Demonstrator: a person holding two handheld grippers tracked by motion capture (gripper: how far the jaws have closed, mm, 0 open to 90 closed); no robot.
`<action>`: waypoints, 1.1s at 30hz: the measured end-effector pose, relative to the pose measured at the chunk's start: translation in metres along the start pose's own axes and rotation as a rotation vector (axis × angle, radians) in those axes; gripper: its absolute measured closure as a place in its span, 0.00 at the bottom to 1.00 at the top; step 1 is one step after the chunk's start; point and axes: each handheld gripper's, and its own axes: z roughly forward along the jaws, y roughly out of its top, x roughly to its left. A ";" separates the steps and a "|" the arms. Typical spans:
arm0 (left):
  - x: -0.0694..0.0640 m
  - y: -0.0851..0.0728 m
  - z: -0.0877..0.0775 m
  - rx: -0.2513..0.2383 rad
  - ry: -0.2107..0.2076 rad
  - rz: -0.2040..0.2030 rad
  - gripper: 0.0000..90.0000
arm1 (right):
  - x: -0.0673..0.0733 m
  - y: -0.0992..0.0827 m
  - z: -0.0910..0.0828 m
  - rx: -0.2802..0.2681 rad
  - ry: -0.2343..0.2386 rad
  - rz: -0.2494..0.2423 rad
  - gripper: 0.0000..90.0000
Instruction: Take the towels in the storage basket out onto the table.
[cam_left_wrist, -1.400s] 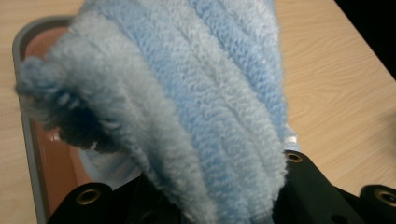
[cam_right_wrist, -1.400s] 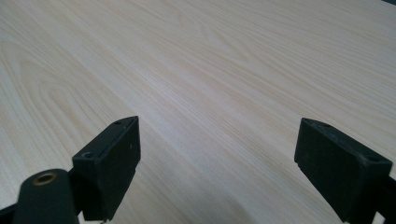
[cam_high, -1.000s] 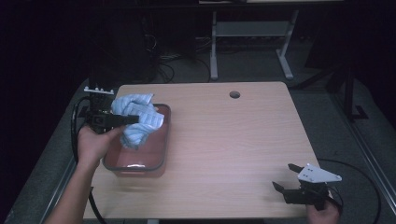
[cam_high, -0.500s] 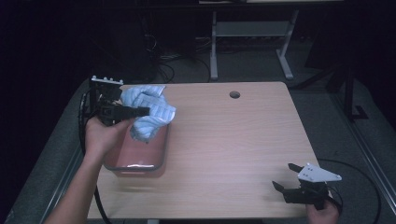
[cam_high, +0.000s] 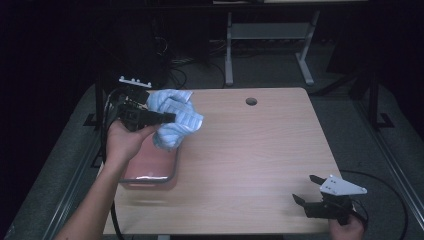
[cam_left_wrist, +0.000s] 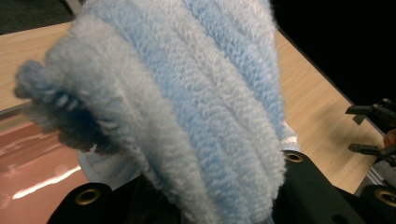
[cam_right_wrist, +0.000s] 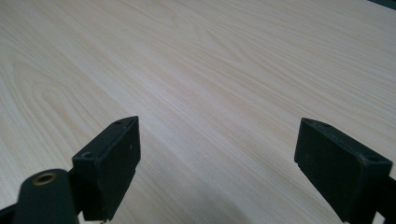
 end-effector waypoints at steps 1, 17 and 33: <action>-0.001 0.001 0.001 -0.001 -0.004 -0.001 0.78 | 0.000 0.000 0.000 -0.001 0.000 0.004 0.15; -0.028 0.018 0.028 0.021 -0.047 0.034 0.78 | 0.000 0.001 0.000 -0.007 0.002 0.007 0.15; -0.055 0.028 0.067 0.060 -0.100 0.082 0.78 | 0.000 0.001 0.000 -0.015 0.005 0.017 0.15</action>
